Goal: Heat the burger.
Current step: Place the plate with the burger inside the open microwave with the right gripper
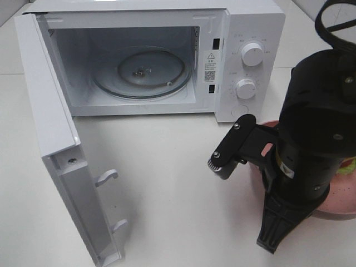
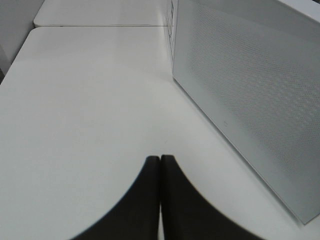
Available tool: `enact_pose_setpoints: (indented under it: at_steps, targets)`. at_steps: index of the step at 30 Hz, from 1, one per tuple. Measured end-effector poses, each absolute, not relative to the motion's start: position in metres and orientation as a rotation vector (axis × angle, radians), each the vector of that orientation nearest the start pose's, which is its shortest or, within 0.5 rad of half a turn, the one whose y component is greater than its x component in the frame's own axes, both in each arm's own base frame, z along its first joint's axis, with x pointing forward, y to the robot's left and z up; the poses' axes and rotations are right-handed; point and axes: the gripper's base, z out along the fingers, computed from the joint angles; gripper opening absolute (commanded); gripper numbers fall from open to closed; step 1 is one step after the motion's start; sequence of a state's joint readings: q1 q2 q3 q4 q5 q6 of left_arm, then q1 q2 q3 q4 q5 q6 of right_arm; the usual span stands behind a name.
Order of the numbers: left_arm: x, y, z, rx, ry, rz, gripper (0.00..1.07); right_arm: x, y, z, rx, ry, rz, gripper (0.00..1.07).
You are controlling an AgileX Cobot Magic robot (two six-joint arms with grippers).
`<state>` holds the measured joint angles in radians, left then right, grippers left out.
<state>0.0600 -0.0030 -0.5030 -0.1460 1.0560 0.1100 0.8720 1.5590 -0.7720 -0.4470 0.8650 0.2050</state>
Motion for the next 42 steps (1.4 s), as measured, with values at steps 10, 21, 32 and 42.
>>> enact_pose_setpoints:
  at_steps: [10,21,32,42]
  targets:
    - [-0.005,-0.012,0.279,0.057,2.025,-0.067,0.00,0.131,0.205,0.185,-1.627,2.392,-0.381,0.00]
    - [-0.005,-0.012,0.279,0.057,2.025,-0.067,0.00,0.092,0.227,0.185,-1.885,2.141,-0.359,0.00]
    - [-0.005,-0.012,0.279,0.057,2.025,-0.067,0.00,0.093,0.233,0.186,-2.091,1.890,-0.348,0.00]
    - [-0.005,-0.012,0.279,0.057,2.025,-0.067,0.00,0.101,0.237,0.190,-2.133,1.700,-0.432,0.00]
